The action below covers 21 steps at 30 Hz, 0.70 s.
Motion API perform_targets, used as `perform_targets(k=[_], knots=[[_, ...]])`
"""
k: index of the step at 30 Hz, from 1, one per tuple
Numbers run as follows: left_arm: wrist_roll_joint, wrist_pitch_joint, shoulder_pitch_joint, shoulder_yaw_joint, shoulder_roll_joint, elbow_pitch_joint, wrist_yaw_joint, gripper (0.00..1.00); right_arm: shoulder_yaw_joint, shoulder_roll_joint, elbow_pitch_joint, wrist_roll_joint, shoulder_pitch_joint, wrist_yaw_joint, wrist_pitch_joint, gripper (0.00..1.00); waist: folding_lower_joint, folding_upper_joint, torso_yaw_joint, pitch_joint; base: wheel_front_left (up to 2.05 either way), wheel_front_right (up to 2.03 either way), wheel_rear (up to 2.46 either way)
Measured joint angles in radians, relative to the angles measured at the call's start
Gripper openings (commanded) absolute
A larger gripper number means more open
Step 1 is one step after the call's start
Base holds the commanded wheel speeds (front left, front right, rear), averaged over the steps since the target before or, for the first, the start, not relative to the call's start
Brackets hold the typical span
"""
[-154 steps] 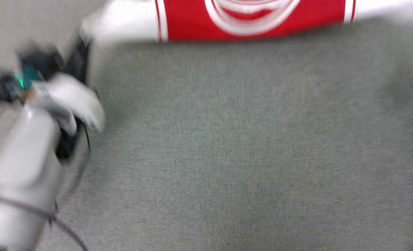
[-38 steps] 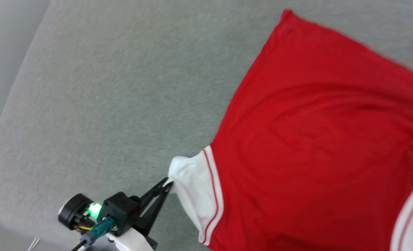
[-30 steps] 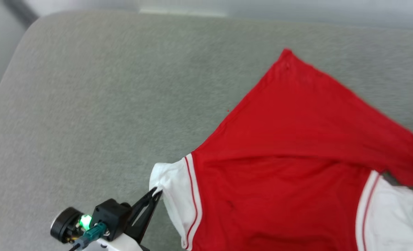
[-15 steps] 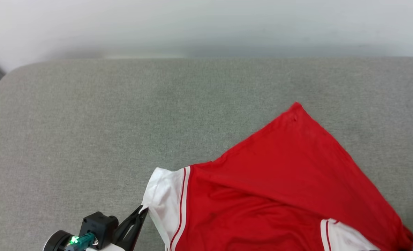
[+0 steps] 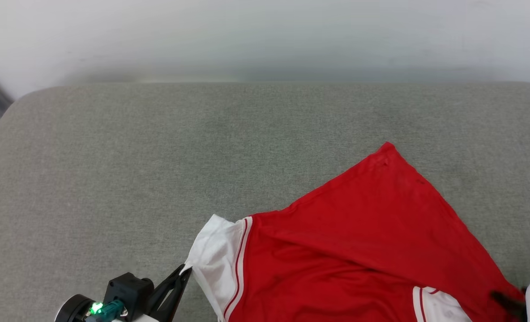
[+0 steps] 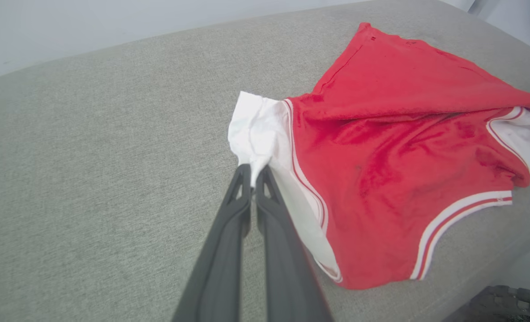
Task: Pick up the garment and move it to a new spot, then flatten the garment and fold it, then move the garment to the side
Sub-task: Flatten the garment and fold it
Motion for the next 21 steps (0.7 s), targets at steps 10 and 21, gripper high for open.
perform_targets(k=[10, 21], knots=[[0.053, 0.011, -0.085, -0.022, -0.009, -0.067, -0.021, 0.00, 0.065, -0.044, -0.119, -0.004, -0.293, 0.000, 0.138, 1.00, 0.0001, 0.0000, 0.056, 0.096, 0.00, 0.00, 0.00], [0.099, 0.017, -0.207, -0.067, -0.078, -0.081, -0.059, 0.00, 0.125, -0.047, 0.096, -0.104, -0.605, 0.000, 0.208, 1.00, 0.0003, 0.0001, 0.173, 0.233, 0.00, 0.00, 0.00]])
